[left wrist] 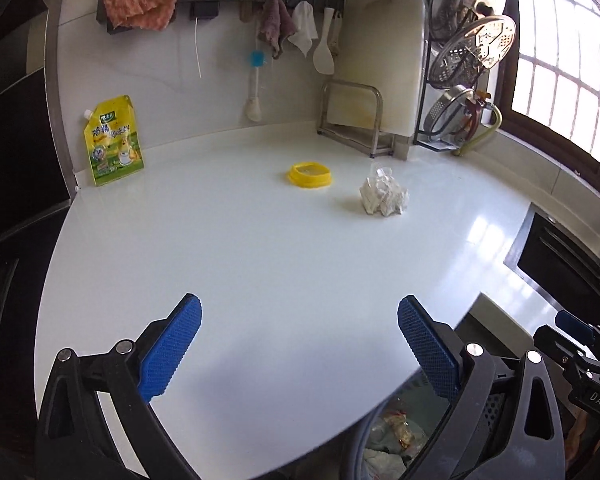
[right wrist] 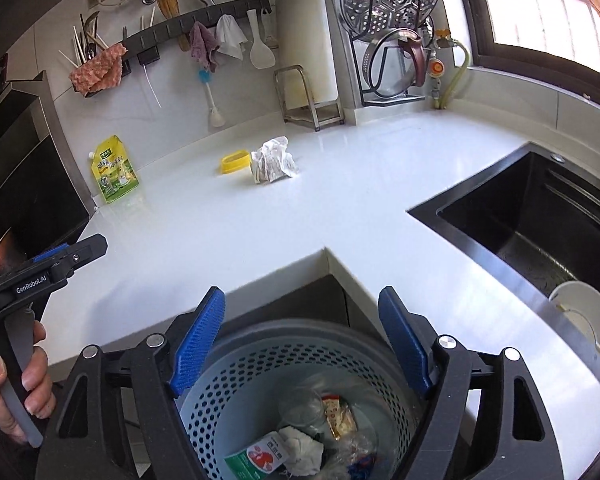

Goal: Collect trash
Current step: 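Move both tools back over the counter toward the foil and yellow ring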

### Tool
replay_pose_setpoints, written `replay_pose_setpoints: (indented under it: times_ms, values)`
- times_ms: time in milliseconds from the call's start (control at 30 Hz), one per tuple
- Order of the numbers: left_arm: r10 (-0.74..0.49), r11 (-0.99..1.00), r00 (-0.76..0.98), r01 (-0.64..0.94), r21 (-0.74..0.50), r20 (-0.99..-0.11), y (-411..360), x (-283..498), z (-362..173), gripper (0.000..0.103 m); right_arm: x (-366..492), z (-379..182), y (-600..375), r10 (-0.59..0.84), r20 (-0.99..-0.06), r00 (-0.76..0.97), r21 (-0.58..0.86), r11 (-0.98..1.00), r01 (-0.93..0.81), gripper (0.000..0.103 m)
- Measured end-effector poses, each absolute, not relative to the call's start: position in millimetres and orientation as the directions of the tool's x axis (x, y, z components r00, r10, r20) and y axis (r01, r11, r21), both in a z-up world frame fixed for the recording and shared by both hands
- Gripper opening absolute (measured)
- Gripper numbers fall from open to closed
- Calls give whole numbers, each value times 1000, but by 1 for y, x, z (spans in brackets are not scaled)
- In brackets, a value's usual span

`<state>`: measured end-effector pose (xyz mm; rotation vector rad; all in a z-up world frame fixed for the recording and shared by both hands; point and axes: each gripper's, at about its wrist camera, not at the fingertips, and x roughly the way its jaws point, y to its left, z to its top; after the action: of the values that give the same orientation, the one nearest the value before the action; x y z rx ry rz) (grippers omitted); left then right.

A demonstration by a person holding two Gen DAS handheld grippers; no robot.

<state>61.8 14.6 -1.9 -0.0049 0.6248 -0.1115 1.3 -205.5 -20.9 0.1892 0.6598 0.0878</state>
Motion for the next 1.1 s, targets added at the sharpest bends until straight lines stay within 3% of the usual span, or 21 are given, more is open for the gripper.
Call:
replay_pose_setpoints:
  times_ms: [367, 1100]
  values:
    - [-9, 1000, 841, 12, 2, -541, 28, 169, 16, 97, 133, 7, -183, 165, -616, 770, 138, 985, -100, 78]
    - [22, 998, 773, -53, -30, -634, 35, 271, -16, 97, 284, -41, -151, 178, -742, 647, 102, 983, -153, 78]
